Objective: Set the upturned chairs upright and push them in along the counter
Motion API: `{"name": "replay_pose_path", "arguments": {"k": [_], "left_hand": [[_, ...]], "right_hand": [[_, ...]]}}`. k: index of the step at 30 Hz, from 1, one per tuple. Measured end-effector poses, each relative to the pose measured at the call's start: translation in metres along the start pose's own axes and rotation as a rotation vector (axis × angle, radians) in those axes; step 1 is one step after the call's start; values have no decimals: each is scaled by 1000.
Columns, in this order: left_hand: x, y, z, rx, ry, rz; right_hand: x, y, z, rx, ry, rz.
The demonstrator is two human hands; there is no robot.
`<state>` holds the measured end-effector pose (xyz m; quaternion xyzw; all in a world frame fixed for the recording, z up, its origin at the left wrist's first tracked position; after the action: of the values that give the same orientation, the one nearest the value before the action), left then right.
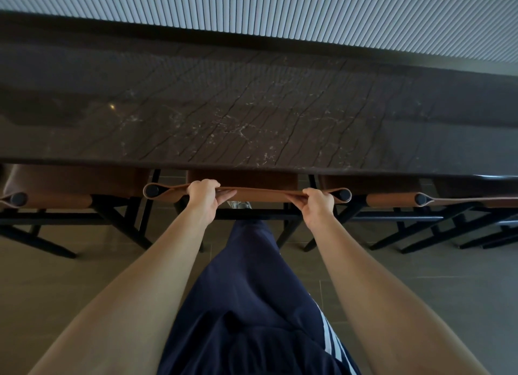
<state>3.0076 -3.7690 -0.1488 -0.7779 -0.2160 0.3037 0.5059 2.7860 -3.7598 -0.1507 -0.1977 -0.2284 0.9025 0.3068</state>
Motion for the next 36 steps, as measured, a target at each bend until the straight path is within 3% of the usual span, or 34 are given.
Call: {"name": "replay_pose_path", "arguments": {"k": [18,28,36], "left_hand": [[10,-13,0,67,110,81],[26,-43,20,-120,136,23],[38,-86,50,-330,431,75]], "right_hand": [[11,-6,9,-153,-196,145],[37,-23,23,-121,-246,285],[49,-49,37,-20,-318,413]]}}
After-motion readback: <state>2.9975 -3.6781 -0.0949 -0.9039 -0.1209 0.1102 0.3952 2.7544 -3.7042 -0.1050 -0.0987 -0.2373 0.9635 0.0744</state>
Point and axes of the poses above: each hand's wrist, its own y-axis towards the middle knuckle, its own x-axis out of the back of the hand, z = x × y, the point moved 3 cm from there along y, towards the middle knuckle, and after that the axes turned 15 degrees about x, right-handed, at the moved point
